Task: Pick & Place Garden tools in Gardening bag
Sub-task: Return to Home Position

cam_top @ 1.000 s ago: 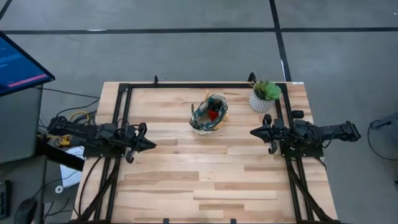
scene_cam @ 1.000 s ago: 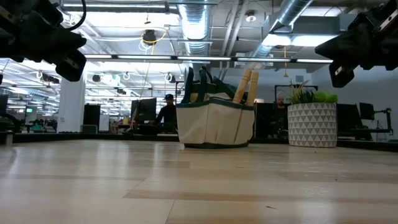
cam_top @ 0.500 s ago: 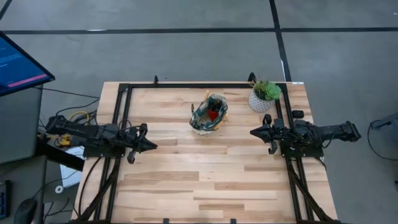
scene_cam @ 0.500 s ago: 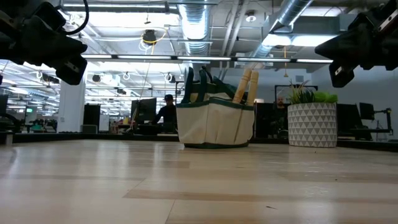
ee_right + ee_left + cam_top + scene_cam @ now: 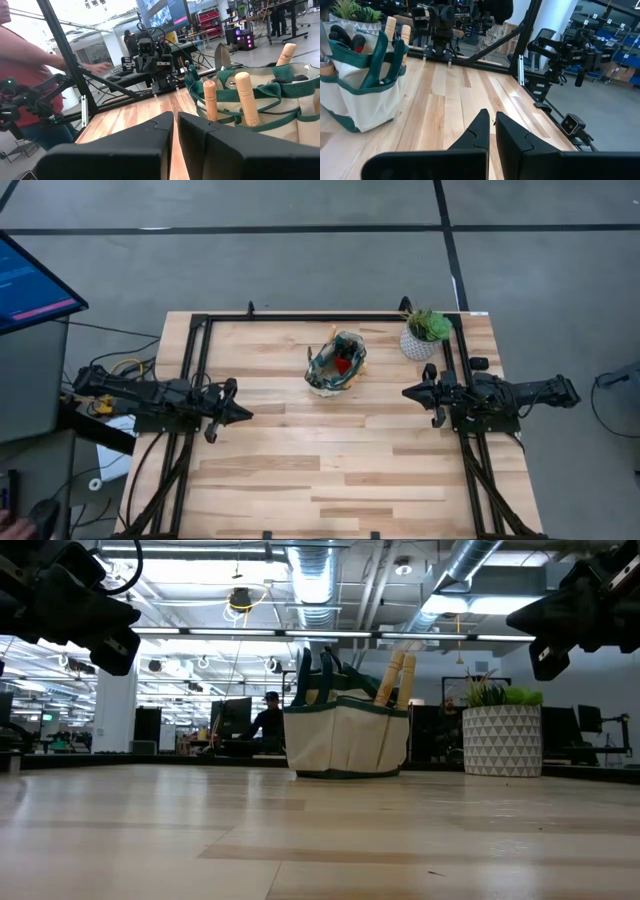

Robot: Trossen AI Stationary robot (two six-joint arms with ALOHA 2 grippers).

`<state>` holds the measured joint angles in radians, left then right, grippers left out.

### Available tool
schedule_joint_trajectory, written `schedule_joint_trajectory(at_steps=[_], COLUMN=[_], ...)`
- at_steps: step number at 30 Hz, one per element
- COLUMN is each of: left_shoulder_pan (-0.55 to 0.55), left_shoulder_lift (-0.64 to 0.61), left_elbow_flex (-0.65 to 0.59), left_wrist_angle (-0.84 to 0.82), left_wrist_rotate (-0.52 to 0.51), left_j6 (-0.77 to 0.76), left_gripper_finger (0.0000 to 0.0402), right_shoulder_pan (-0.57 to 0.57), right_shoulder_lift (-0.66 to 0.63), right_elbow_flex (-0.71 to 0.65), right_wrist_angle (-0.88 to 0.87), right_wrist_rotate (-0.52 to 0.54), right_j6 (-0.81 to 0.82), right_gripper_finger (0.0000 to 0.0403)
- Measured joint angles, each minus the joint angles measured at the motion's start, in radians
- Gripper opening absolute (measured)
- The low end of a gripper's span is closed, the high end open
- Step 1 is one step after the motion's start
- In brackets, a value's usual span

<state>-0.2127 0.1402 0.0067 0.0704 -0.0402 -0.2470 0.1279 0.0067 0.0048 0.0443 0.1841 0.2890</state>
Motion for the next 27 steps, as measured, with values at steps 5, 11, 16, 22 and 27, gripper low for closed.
schedule_joint_trajectory(at_steps=[5,11,16,22,27], left_shoulder_pan=[0.0,0.0,0.0,0.0,0.0], left_shoulder_lift=[0.0,0.0,0.0,0.0,0.0], left_elbow_flex=[0.0,0.0,0.0,0.0,0.0], left_wrist_angle=[0.003,0.006,0.006,0.007,0.008], left_wrist_rotate=[0.0,0.0,0.0,0.0,0.0], left_j6=[0.0,0.0,0.0,0.0,0.0], left_gripper_finger=[0.0002,0.0002,0.0002,0.0002,0.0002], right_shoulder_pan=[0.0,0.0,0.0,0.0,0.0], right_shoulder_lift=[0.0,0.0,0.0,0.0,0.0], right_elbow_flex=[0.0,0.0,0.0,0.0,0.0], right_wrist_angle=[0.0,0.0,0.0,0.0,0.0], right_wrist_rotate=[0.0,0.0,0.0,0.0,0.0], right_j6=[0.0,0.0,0.0,0.0,0.0], right_gripper_finger=[0.0018,0.0018,0.0016,0.0017,0.002])
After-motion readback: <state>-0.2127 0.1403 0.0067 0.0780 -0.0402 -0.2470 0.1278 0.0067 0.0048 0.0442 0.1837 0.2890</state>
